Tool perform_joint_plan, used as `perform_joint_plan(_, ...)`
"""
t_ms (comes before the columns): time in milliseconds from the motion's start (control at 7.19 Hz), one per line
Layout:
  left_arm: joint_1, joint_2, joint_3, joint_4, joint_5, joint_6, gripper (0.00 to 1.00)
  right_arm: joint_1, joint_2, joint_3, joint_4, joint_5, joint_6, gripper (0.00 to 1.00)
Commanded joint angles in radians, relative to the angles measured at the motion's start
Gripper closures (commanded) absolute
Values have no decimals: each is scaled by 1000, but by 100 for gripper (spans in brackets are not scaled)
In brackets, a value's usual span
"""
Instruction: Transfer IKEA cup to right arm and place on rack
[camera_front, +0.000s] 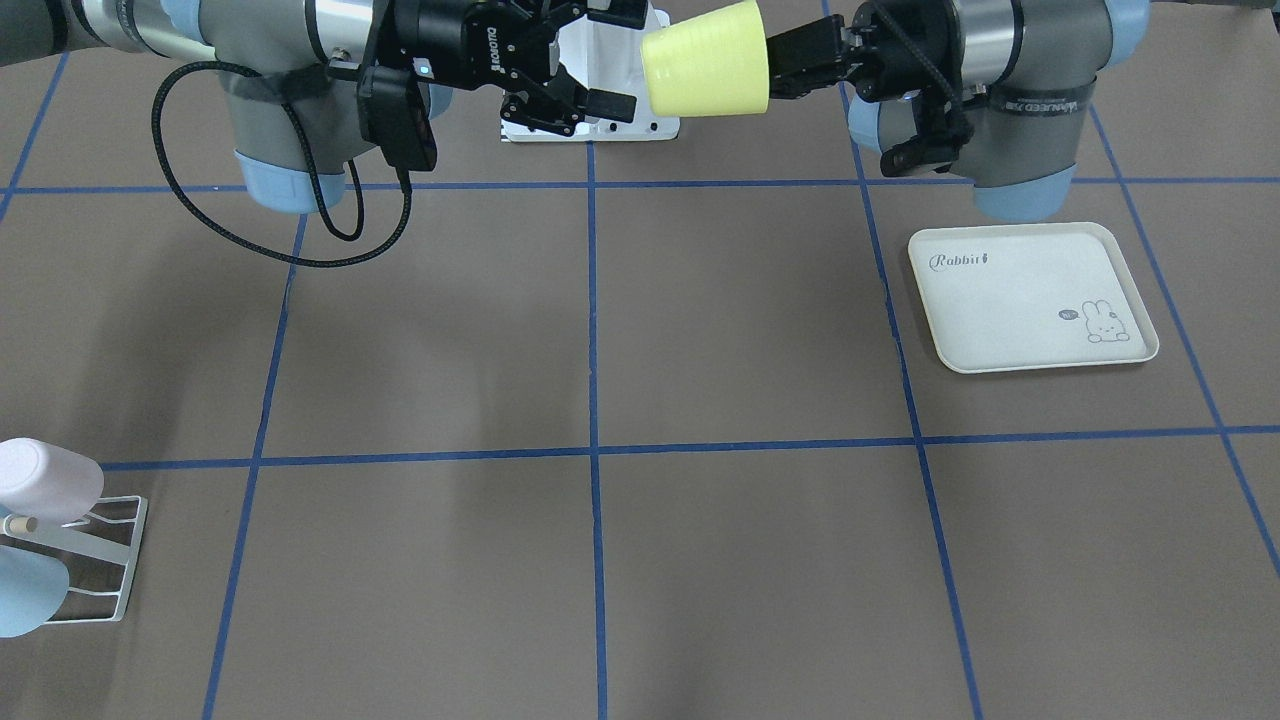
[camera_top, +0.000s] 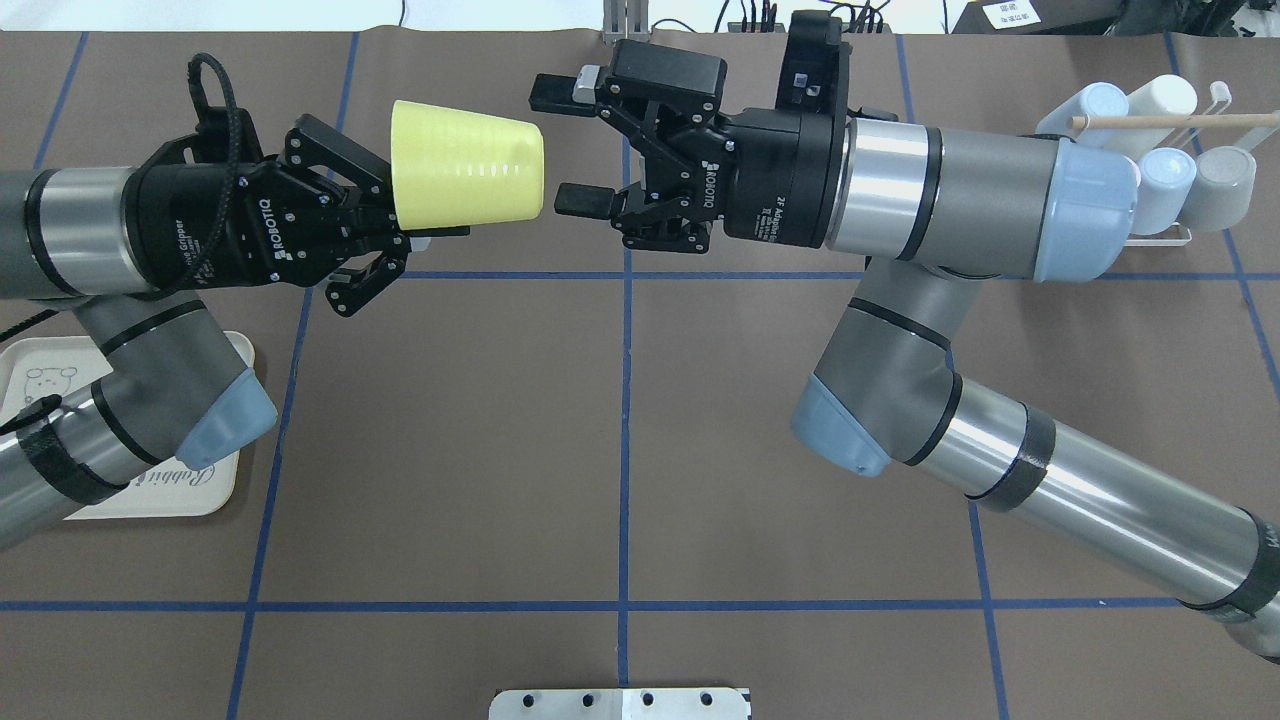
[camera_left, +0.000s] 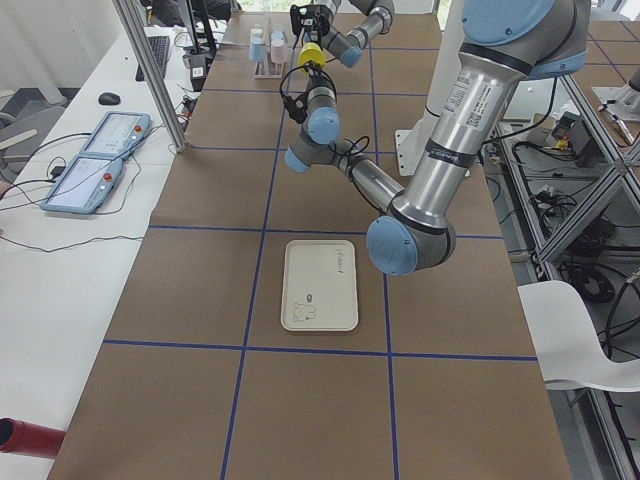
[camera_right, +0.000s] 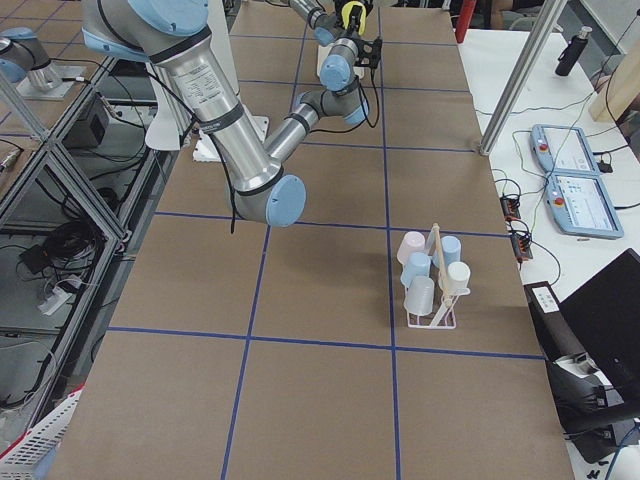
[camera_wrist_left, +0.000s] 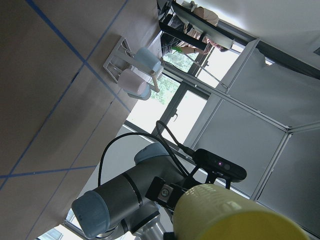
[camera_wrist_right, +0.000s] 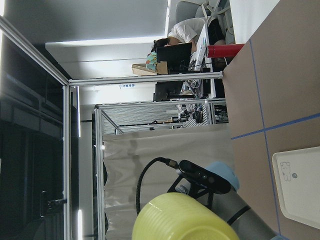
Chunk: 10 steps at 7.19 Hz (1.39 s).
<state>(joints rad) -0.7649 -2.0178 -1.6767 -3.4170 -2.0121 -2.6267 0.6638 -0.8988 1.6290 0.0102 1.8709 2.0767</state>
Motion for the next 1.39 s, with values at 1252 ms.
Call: perform_joint_plan(1252, 47, -16, -8, -44, 78, -22, 100, -43, 6, 22, 14, -55, 3, 7)
